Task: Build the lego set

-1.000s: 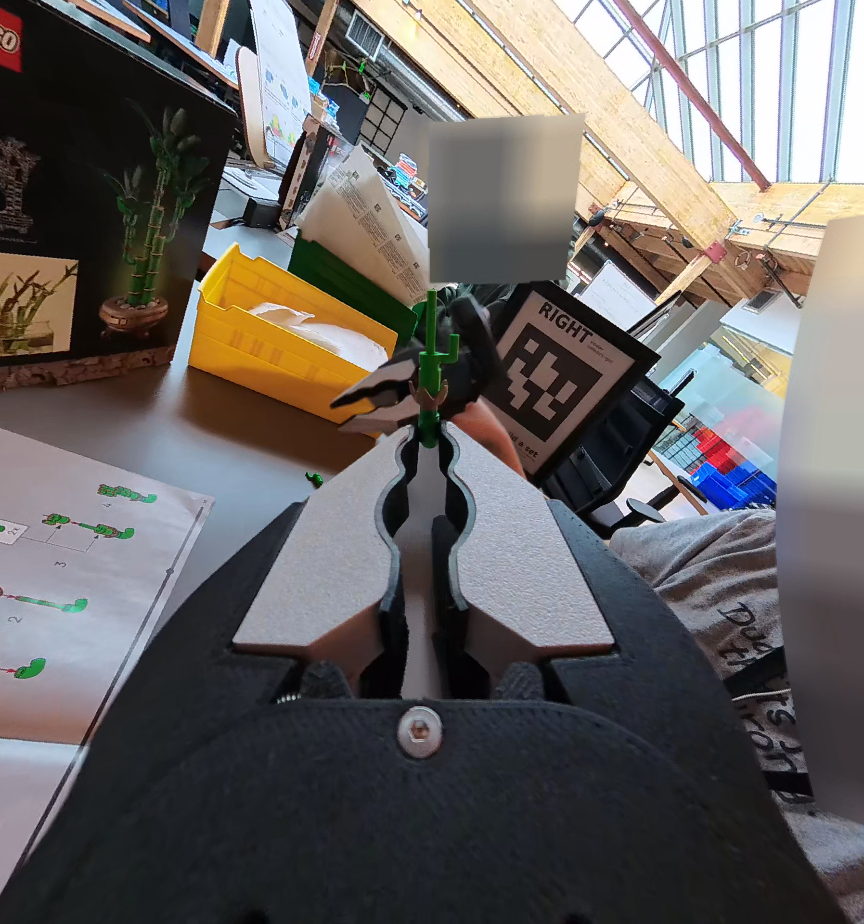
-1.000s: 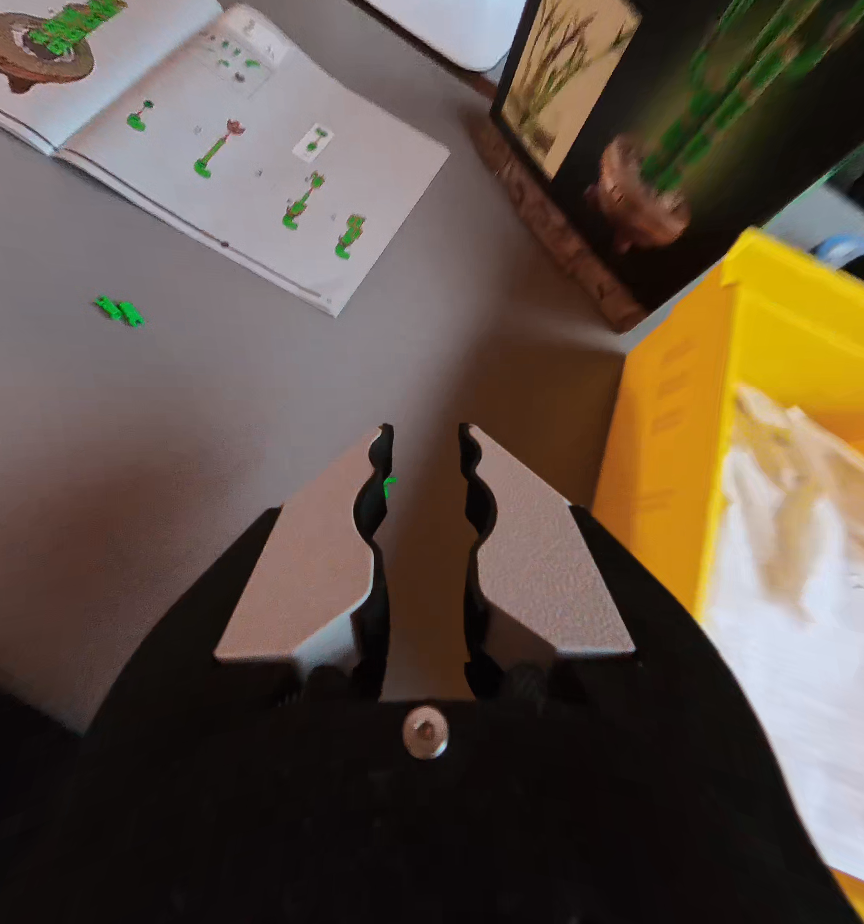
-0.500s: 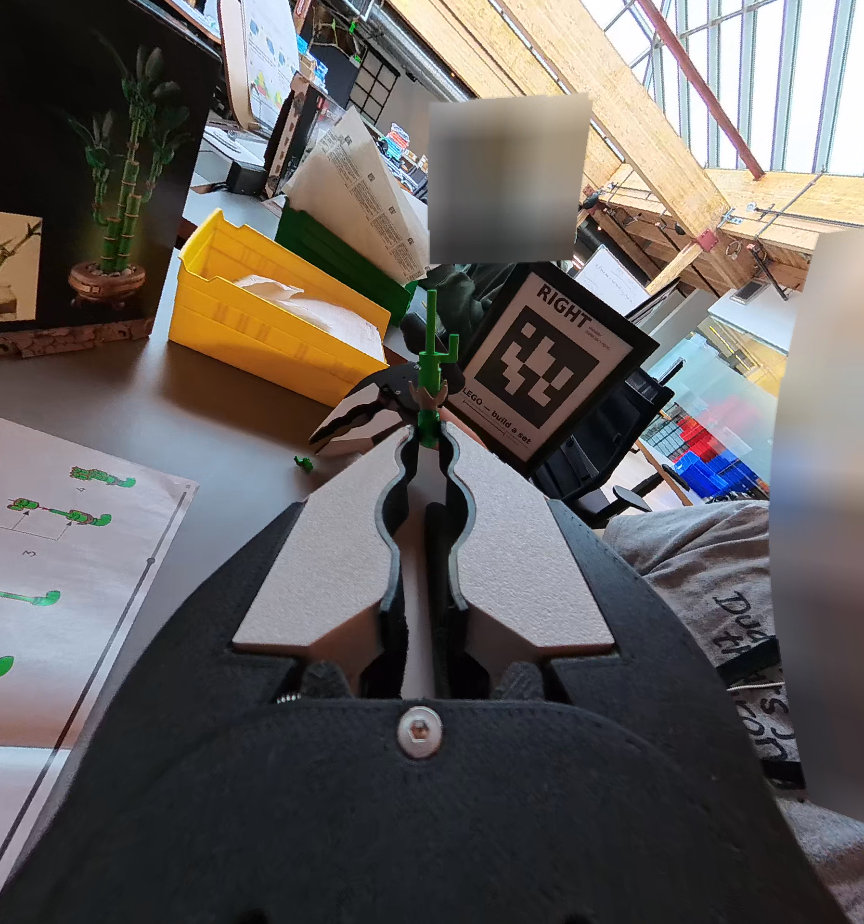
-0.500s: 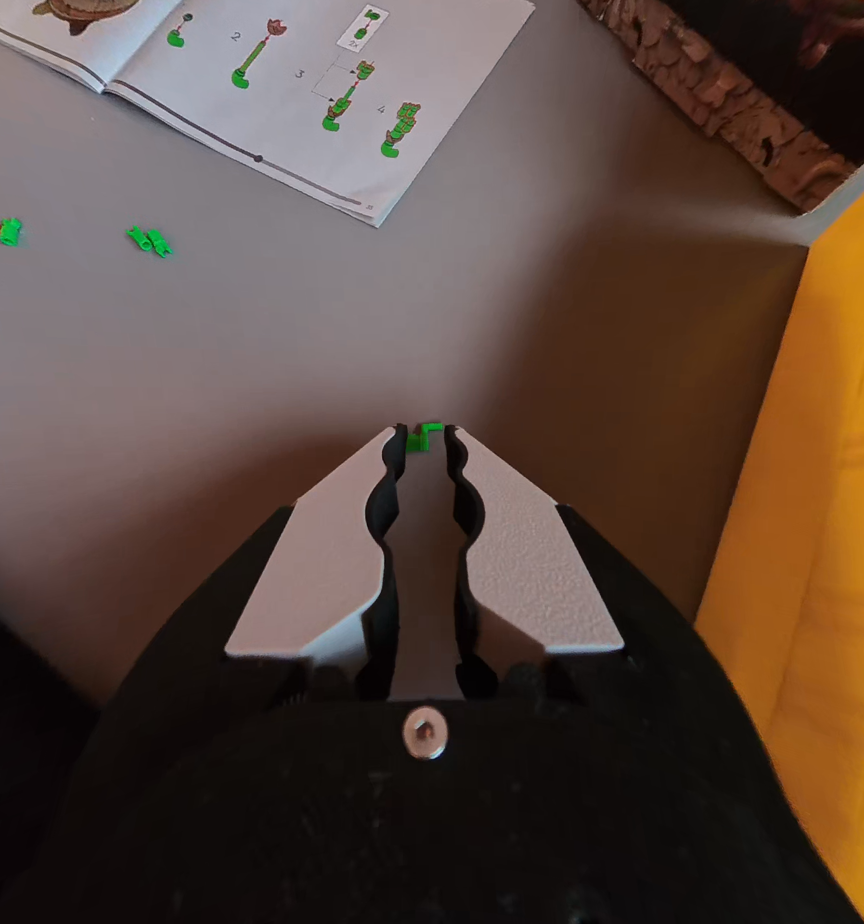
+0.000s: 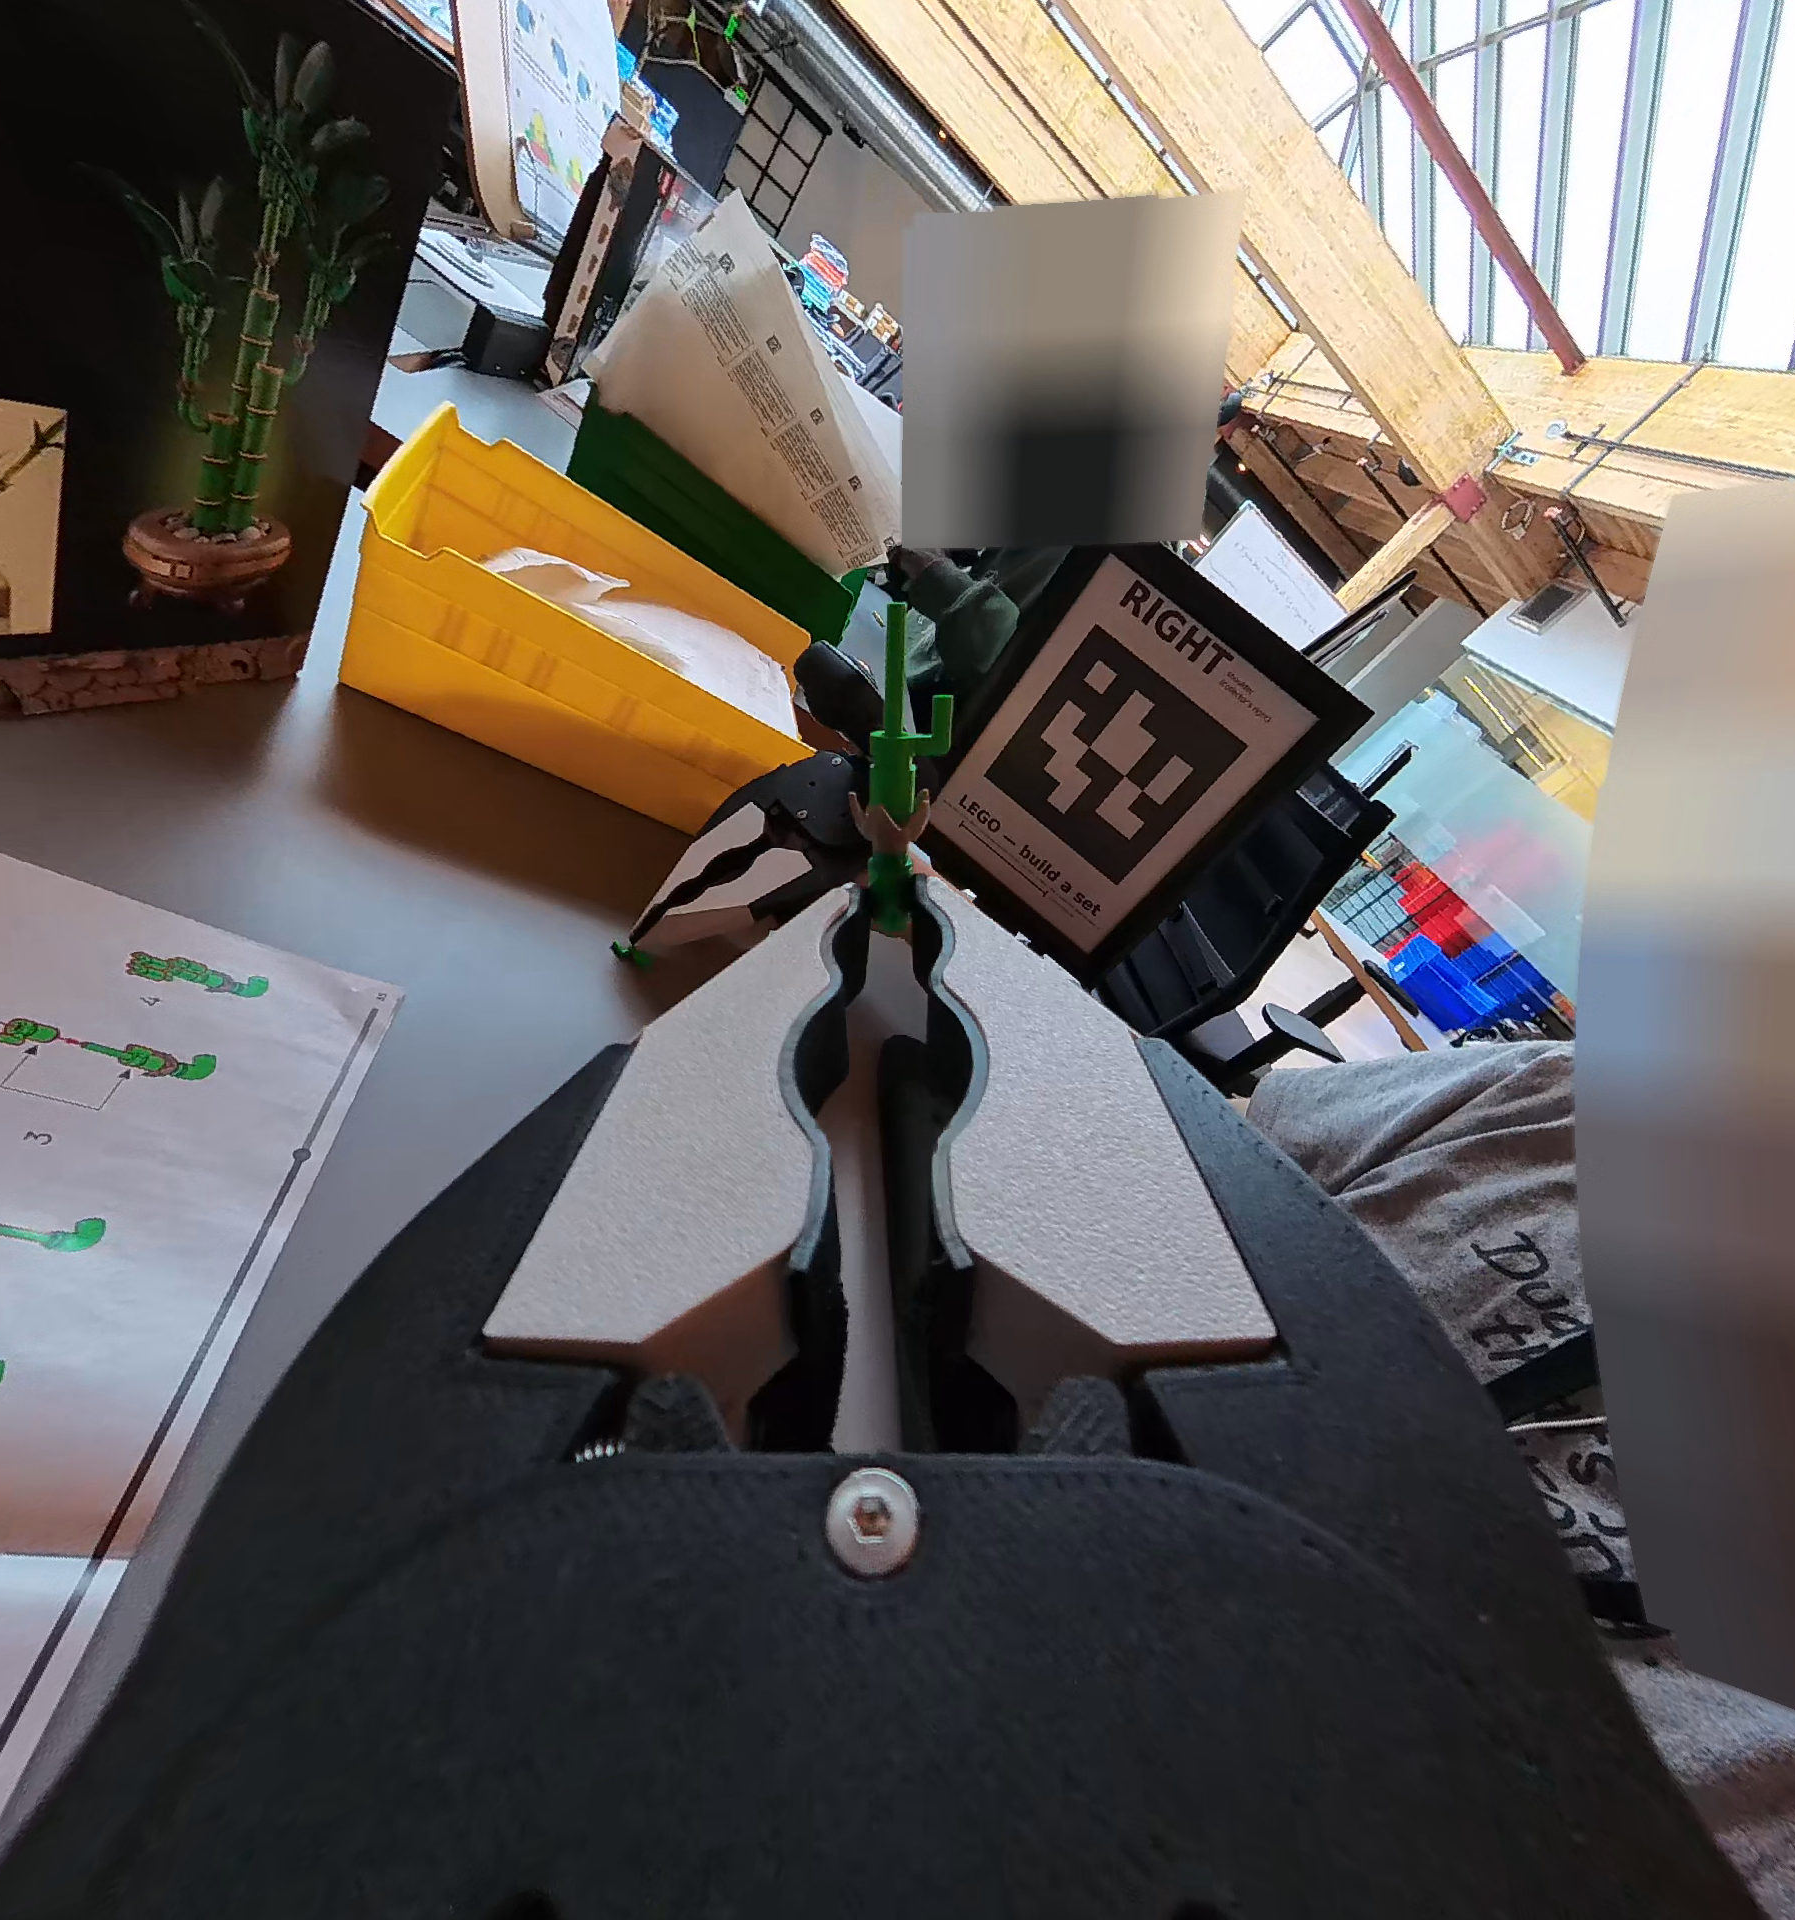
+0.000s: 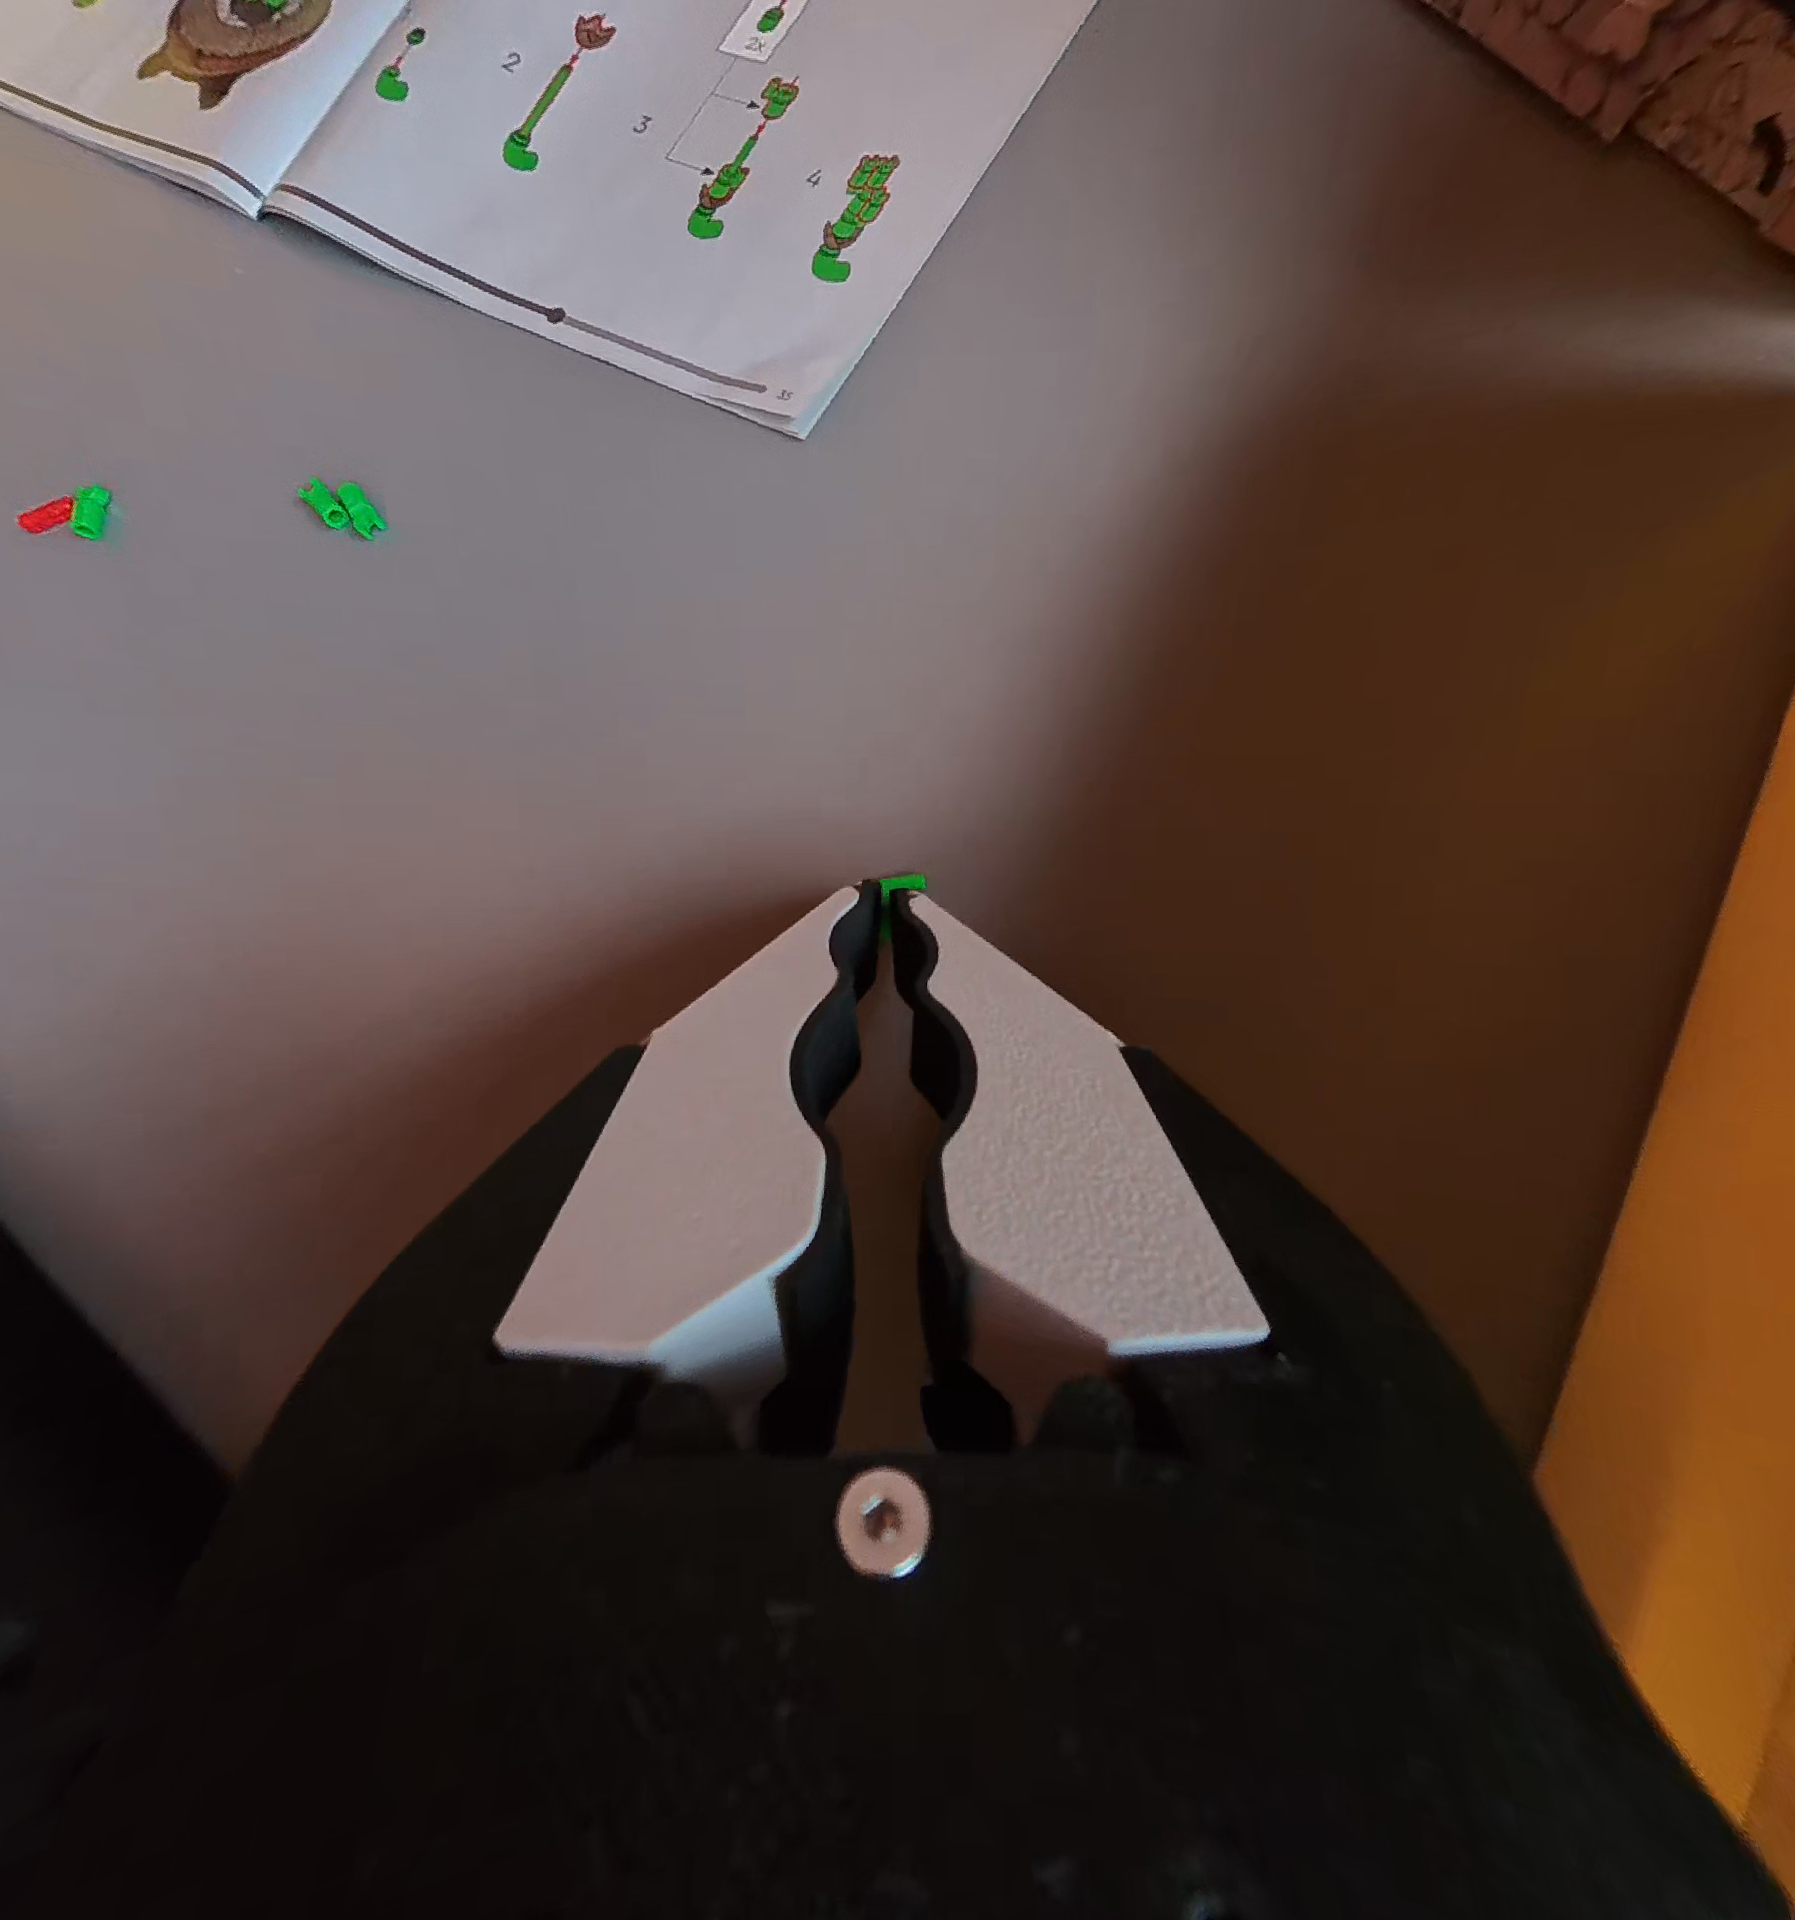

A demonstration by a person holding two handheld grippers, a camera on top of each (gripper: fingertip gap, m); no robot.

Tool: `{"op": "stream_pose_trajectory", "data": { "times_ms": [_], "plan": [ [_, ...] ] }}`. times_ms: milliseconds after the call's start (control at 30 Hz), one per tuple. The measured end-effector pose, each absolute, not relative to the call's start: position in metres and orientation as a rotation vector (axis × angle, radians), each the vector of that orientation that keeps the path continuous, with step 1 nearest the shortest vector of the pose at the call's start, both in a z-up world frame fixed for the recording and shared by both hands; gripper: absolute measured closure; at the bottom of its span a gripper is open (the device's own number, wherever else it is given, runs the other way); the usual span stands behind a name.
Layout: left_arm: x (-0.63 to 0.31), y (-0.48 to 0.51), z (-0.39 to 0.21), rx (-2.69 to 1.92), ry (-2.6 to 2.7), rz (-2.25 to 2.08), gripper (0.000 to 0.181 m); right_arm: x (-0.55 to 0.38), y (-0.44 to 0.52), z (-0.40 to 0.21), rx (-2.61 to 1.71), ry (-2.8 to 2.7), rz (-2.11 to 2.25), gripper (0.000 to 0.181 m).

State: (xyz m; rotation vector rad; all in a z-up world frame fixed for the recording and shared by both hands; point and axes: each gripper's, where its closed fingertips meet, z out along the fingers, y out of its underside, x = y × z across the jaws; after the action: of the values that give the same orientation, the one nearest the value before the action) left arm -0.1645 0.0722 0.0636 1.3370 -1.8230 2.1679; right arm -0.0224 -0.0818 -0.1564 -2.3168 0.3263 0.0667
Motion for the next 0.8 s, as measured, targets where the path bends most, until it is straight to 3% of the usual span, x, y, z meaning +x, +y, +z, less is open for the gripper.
{"op": "stream_pose_trajectory", "data": {
  "times_ms": [367,467,800],
  "plan": [
    [-0.166,0.070,0.064,1.330,-1.828,2.164,0.175,-0.027,-0.082,-0.145,-2.290,0.278,0.032,0.180],
    [-0.166,0.070,0.065,1.326,-1.824,2.164,0.175,-0.032,-0.085,-0.148,-2.412,0.075,-0.067,0.166],
    [-0.165,0.066,0.061,1.324,-1.841,2.135,0.175,-0.040,-0.082,-0.145,-2.837,-0.310,-0.010,0.171]
  ]
}}
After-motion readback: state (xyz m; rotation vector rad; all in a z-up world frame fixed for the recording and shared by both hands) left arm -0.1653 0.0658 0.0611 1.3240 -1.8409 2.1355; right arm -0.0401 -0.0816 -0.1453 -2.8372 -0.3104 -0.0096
